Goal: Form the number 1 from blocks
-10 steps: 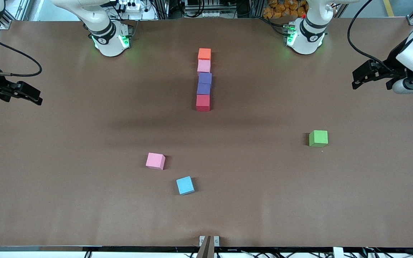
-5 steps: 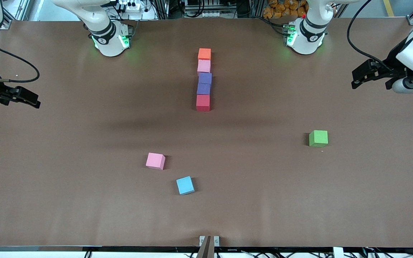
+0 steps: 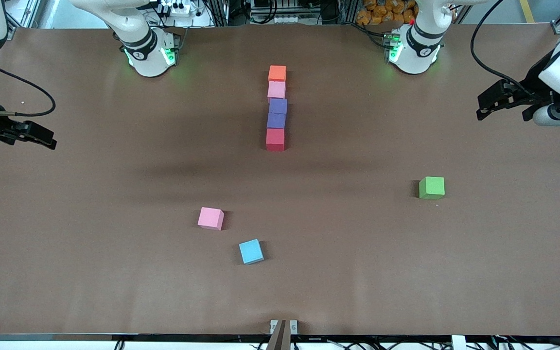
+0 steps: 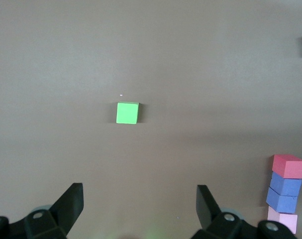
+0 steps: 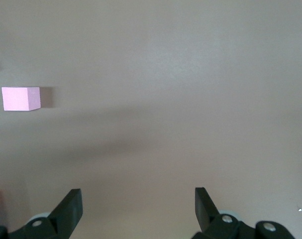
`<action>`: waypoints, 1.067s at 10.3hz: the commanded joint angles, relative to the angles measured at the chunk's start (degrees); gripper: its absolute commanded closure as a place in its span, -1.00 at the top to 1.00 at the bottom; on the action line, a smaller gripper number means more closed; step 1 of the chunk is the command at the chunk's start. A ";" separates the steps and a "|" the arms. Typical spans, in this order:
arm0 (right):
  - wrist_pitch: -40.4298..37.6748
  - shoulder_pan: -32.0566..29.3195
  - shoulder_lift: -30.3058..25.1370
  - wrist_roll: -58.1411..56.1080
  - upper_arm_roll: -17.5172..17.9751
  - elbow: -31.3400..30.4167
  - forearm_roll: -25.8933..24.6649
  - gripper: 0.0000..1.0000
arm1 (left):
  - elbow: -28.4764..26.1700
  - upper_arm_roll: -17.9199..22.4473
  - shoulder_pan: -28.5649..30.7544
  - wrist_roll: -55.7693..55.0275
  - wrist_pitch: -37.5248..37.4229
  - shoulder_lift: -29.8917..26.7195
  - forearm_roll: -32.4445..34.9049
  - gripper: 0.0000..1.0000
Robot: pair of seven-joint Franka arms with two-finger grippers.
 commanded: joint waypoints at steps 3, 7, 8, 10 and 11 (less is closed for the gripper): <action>0.02 -0.71 -0.49 0.86 0.65 0.06 -0.23 1.00 | 0.29 0.22 0.49 -5.52 -0.41 -0.58 -1.42 1.00; -0.07 -0.88 -0.49 0.86 0.65 0.06 -0.14 1.00 | 0.30 0.66 0.84 -5.71 -0.41 -0.66 -1.24 1.00; -0.07 -0.88 -0.49 0.86 0.65 0.06 -0.14 1.00 | 0.30 0.66 1.10 -5.89 -0.41 -0.66 -1.41 1.00; -0.07 -0.88 -0.40 0.86 0.65 0.06 -0.14 1.00 | 0.38 1.45 1.54 -5.97 -0.41 -0.66 -1.33 1.00; -0.16 -0.97 -0.49 0.86 0.65 0.06 -0.14 1.00 | 0.38 1.63 1.54 -6.06 -0.41 -0.66 -1.24 1.00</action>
